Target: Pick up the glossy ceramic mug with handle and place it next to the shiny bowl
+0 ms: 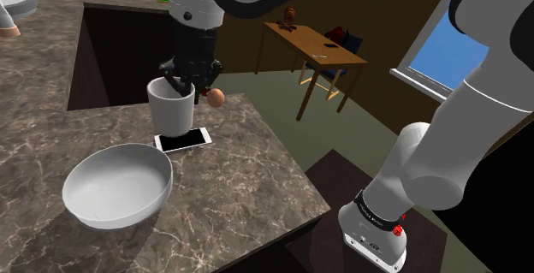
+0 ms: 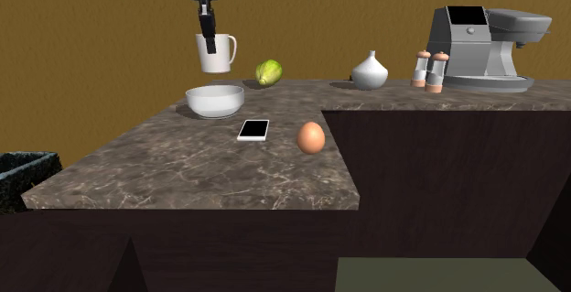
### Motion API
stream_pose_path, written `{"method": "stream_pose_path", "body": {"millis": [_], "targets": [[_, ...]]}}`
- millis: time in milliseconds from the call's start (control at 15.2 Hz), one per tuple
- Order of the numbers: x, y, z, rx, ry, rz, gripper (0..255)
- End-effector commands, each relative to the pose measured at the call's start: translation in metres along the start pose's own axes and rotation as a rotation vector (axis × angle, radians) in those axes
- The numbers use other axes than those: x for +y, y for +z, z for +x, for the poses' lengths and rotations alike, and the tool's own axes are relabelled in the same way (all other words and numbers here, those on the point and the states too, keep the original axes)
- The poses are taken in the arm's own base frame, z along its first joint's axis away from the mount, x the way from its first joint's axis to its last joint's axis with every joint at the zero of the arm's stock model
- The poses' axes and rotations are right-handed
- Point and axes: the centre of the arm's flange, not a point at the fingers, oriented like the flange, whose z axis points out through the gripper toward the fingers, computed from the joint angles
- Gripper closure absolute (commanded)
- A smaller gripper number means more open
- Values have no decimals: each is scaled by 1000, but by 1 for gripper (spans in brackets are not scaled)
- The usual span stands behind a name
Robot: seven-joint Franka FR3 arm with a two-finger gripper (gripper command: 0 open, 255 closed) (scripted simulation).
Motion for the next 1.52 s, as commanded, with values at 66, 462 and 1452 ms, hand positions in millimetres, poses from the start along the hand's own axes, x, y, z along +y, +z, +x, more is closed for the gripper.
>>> {"method": "stream_pose_path", "body": {"millis": [66,462,1452], "targets": [[-1,15,-1,1,1,0,255],[1,47,-2,1,1,0,255],[5,126,-5,1,1,0,255]]}}
